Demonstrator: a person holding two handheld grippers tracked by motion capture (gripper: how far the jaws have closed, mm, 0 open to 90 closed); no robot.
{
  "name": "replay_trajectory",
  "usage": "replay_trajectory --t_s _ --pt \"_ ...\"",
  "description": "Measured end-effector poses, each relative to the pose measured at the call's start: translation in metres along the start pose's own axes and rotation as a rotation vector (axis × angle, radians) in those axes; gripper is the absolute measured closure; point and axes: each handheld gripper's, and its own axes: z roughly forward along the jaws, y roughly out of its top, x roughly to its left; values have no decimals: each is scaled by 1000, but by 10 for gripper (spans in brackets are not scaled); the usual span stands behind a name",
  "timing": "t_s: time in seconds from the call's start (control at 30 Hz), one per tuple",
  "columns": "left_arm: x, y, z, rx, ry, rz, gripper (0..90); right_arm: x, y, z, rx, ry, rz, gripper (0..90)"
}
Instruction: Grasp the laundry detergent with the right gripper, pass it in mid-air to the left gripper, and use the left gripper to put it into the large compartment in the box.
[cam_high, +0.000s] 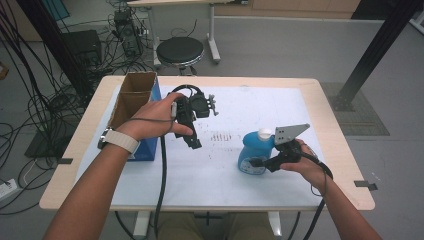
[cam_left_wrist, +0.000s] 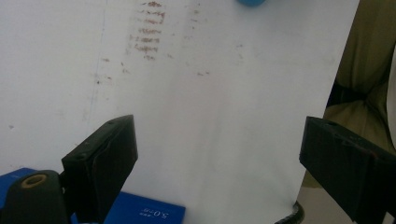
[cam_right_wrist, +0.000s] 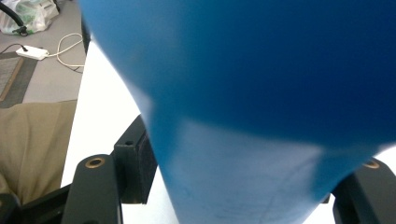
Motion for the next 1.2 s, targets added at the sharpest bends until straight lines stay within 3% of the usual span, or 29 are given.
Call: replay_trajectory --t_s 0.47,1.2 --pt "0 0 1 -6 -1 -7 118 -1 -2 1 -15 -10 -7 417" --pt "1 -2 0 -15 2 -12 121 -2 -4 1 -30 -7 -15 426"
